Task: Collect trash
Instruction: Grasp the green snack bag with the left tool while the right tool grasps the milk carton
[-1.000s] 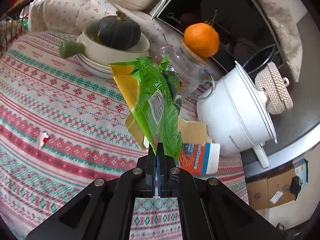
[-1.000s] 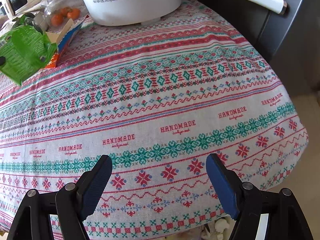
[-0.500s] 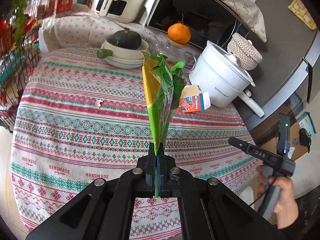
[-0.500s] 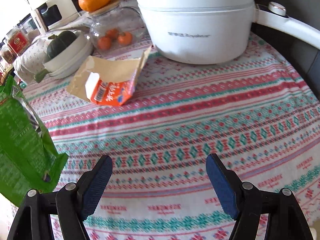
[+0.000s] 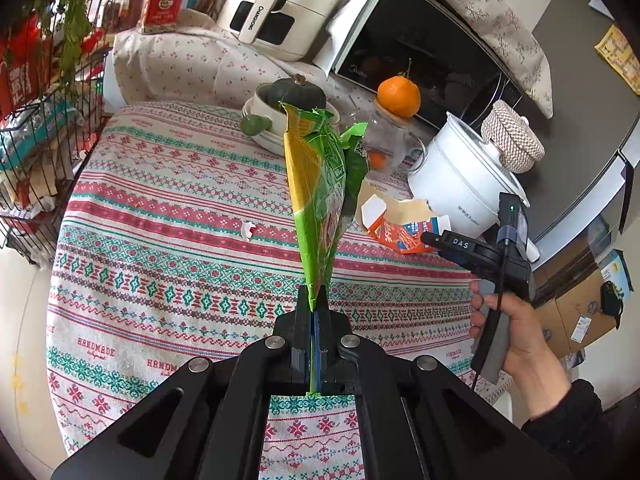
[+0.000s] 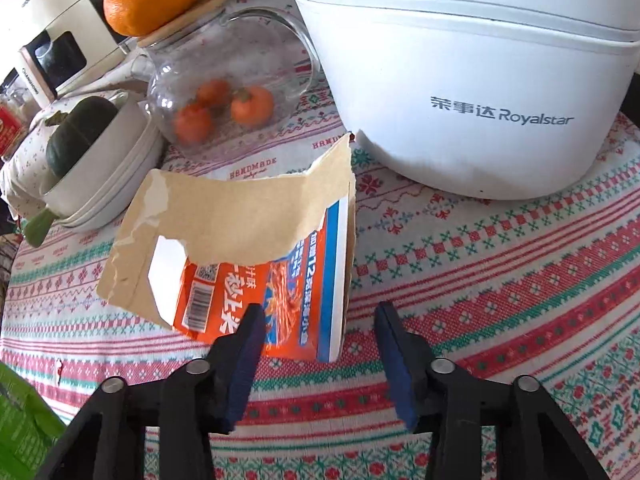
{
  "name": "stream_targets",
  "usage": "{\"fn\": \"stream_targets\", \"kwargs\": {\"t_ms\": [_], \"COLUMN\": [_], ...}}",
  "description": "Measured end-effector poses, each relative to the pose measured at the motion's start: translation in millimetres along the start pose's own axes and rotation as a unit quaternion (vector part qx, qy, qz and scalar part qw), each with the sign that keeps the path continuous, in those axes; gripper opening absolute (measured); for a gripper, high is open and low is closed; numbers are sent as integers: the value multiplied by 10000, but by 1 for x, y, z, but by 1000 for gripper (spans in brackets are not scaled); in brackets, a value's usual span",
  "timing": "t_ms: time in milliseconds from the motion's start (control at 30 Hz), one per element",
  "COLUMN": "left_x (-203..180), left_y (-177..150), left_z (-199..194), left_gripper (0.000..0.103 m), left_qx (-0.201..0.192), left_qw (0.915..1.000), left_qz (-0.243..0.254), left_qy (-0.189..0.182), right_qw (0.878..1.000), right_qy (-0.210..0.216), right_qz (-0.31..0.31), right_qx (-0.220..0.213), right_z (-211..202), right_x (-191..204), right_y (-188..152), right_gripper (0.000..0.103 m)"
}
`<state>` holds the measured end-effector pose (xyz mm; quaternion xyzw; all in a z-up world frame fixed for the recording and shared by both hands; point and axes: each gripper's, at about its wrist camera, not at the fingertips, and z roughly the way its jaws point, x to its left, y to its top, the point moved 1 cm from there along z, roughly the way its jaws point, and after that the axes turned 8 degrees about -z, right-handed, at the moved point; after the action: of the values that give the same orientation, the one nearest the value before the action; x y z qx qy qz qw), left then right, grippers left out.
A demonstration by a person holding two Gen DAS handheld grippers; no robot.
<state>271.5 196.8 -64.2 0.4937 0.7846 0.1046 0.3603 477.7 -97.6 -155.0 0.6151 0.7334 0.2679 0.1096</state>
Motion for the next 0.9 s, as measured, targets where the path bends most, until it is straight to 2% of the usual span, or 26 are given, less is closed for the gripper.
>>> {"fn": "stream_targets", "kwargs": {"t_ms": [67,167,300,467,733,900], "left_x": [-1,-4,-14,-38,-85,-118], "left_y": [0,-2,-5,-18,-54,-81], "left_z": [1,1,1,0,-4,-13], "left_gripper": [0,0,0,0,0,0], "left_qx": [-2,29,36,144,481,508], "left_qw": [10000,10000,9999,9990,9926,9862], "left_qz": [21,34,120,351,904,1356], "left_qy": [19,-6,-47,-235,-651,-804], "right_qw": [10000,10000,9997,9983,9969,9949], "right_qy": [-14,-1,45,-43,-118,-240], "right_qz": [38,65,-30,-260,-75,60], "right_qx": [29,-49,-251,-524,-781,-975], "right_z": [4,-5,-45,-113,-205,-249], "right_x": [-1,0,-4,-24,-72,-95], "right_y": [0,-5,-14,-38,-102,-144], "right_gripper": [18,10,6,4,3,3]}}
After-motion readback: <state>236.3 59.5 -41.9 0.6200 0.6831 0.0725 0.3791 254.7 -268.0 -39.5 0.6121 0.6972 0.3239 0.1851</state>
